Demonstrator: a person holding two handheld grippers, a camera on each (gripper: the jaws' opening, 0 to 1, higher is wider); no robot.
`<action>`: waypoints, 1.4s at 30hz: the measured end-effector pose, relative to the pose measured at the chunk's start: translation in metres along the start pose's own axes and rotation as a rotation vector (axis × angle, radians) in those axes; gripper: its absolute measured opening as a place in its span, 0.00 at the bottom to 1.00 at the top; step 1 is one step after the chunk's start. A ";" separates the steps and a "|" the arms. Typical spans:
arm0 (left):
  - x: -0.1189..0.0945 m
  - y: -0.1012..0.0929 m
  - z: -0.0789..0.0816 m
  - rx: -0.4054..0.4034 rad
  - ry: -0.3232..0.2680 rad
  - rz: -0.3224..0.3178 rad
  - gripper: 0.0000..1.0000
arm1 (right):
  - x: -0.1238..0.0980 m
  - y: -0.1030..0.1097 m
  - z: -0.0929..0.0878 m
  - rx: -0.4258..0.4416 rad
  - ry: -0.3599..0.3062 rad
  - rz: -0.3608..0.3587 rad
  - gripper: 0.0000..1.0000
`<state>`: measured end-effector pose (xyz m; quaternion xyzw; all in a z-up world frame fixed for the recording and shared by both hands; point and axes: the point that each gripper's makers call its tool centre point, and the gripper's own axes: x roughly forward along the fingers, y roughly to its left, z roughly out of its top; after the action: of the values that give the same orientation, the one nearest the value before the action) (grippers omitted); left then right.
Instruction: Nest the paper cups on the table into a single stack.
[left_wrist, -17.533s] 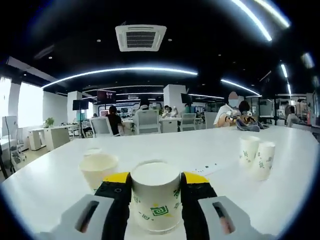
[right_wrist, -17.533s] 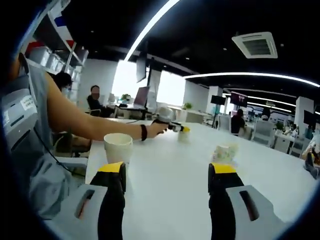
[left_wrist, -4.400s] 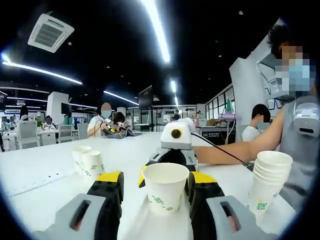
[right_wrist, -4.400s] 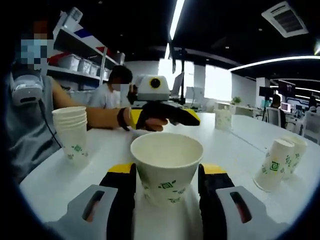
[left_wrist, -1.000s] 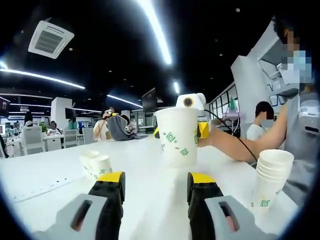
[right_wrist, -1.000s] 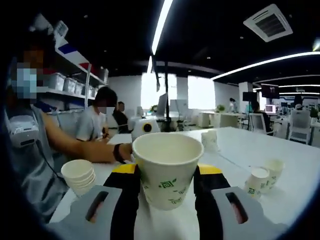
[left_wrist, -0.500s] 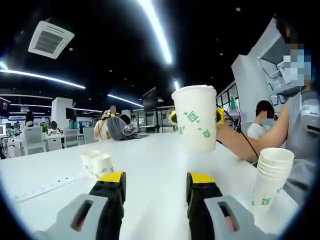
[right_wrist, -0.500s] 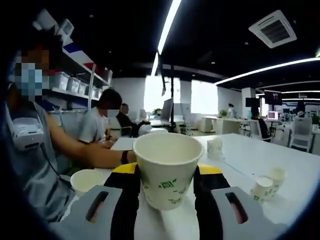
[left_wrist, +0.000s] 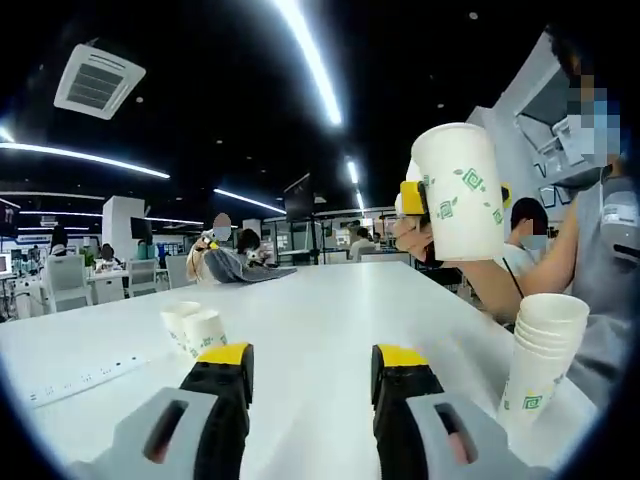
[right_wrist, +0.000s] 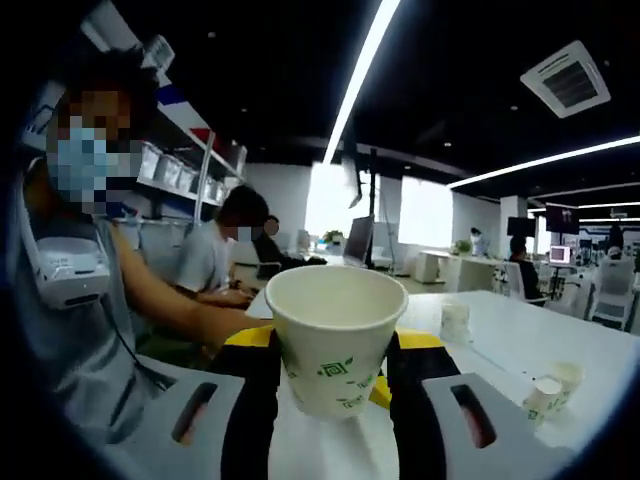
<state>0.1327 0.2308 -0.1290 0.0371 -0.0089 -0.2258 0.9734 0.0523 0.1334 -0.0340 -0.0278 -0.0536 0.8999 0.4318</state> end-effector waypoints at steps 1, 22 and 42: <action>0.000 0.001 0.000 0.001 0.000 0.000 0.50 | 0.002 0.007 0.001 -0.005 0.000 0.009 0.45; -0.004 0.007 0.001 0.004 -0.004 0.009 0.50 | 0.014 0.069 -0.023 -0.011 0.031 0.115 0.45; -0.003 0.012 0.001 0.012 0.003 0.019 0.49 | 0.019 0.079 -0.042 -0.030 0.074 0.123 0.46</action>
<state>0.1356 0.2429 -0.1275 0.0429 -0.0090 -0.2166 0.9753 -0.0170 0.1023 -0.0858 -0.0705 -0.0493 0.9222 0.3771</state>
